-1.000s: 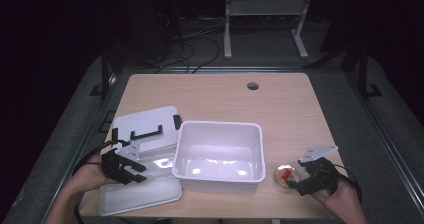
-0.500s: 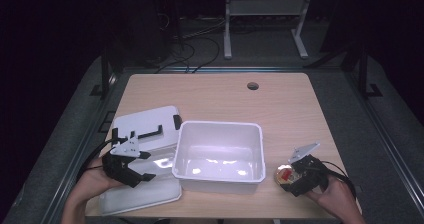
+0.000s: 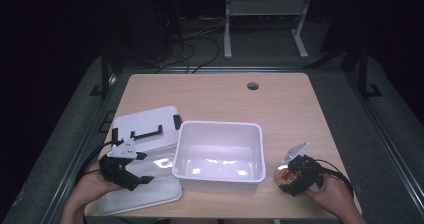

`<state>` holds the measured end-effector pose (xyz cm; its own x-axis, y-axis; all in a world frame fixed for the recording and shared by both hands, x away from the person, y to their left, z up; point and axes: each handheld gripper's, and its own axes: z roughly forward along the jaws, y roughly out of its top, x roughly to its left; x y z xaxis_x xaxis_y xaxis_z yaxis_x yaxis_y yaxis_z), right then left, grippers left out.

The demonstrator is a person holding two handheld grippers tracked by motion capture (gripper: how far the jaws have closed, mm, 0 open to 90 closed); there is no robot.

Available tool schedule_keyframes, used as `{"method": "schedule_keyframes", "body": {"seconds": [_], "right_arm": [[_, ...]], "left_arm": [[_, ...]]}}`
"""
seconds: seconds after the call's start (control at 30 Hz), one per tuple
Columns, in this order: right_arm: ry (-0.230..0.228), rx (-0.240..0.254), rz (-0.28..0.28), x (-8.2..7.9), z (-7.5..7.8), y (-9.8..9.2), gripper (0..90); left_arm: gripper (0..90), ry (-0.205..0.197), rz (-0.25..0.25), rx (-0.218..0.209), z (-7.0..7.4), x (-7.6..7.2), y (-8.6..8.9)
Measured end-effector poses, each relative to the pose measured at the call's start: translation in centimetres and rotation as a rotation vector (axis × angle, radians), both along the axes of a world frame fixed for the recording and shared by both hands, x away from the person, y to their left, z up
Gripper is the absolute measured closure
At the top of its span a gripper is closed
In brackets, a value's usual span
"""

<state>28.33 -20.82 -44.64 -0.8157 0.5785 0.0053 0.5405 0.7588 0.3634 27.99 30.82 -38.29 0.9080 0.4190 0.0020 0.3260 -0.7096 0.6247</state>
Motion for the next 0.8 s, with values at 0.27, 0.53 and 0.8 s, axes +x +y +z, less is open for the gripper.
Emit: {"method": "schedule_keyframes", "body": {"seconds": [0.27,0.53,0.8], "right_arm": [[0.012,-0.034,0.025,0.4,0.1,0.3,19.2],[0.009,-0.049,0.069,0.5,0.3,0.3,19.9],[-0.002,-0.015,0.104,0.9,2.1,-0.4,20.0]], "left_arm": [[19.1,-0.002,-0.008,-0.02,0.0,-0.1,0.0],[19.0,-0.009,0.0,-0.027,0.0,-0.1,0.4],[18.7,-0.014,0.004,-0.033,0.0,-0.2,0.6]]}}
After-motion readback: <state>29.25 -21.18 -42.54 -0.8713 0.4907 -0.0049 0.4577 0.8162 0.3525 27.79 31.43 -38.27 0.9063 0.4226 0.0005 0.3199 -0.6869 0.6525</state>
